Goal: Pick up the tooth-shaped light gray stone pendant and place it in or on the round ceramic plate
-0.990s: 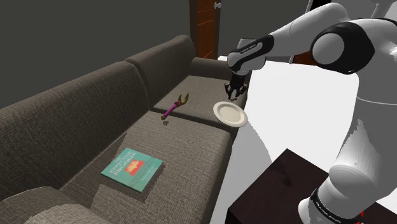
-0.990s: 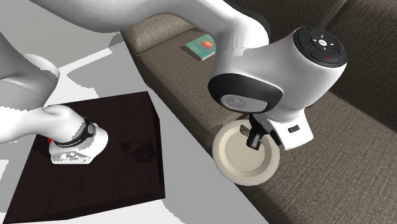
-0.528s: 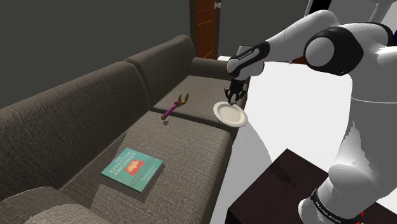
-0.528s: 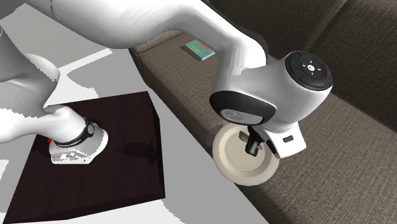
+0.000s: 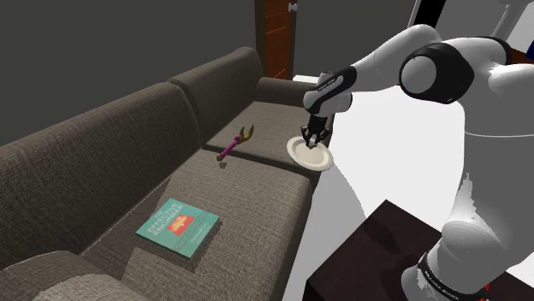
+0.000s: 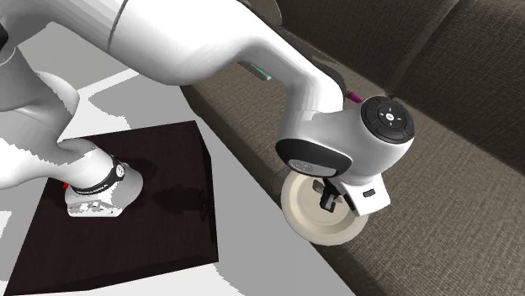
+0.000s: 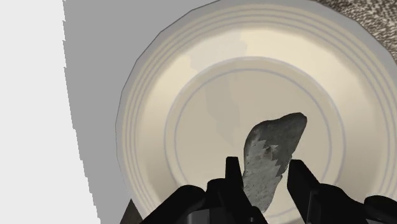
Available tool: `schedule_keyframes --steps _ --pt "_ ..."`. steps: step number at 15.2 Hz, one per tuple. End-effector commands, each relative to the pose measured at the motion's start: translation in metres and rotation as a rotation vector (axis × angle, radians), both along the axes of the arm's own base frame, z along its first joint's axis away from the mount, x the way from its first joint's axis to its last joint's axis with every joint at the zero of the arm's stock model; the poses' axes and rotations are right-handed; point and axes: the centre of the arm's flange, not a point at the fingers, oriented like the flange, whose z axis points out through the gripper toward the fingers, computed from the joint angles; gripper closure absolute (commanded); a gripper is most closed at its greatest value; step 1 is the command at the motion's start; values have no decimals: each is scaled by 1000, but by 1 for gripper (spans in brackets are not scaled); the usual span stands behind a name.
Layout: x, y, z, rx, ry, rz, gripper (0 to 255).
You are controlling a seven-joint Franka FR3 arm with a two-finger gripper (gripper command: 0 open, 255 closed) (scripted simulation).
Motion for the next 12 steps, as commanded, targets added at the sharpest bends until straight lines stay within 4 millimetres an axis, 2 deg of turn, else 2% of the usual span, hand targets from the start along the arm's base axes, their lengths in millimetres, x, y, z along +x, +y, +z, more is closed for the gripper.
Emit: schedule_keyframes --steps 1,8,9,12 --pt "0 0 -4 0 0 0 255" --pt "0 0 -4 0 0 0 255" --pt "0 0 -4 0 0 0 0" --pt "0 0 -4 0 0 0 0"
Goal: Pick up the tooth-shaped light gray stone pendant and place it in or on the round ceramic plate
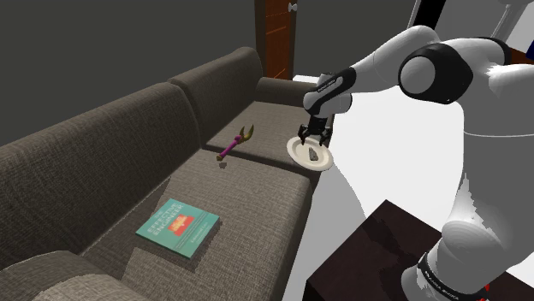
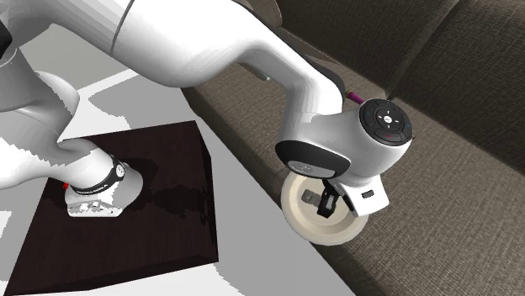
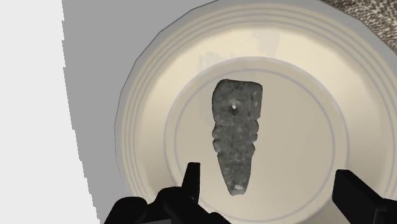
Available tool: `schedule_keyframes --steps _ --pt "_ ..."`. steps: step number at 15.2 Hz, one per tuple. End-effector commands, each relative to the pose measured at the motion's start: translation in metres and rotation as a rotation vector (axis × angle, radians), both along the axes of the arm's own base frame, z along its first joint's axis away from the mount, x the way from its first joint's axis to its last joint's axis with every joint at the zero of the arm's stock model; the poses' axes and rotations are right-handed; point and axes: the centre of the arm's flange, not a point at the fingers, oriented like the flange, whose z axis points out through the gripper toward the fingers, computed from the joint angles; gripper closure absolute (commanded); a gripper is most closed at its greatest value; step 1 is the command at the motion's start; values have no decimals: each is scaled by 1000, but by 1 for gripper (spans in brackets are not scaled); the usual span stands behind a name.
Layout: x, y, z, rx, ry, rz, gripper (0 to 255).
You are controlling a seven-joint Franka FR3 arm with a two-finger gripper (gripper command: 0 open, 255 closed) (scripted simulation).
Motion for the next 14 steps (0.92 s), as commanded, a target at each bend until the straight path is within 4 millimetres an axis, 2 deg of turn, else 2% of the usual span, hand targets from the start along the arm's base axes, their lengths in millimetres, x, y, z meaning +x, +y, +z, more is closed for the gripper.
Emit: schedule_keyframes --steps 1,2,6,14 --pt "0 0 0 0 0 0 0" --pt "0 0 0 0 0 0 0" --pt "-4 -4 50 0 0 0 0" --pt "-4 -4 50 0 0 0 0"
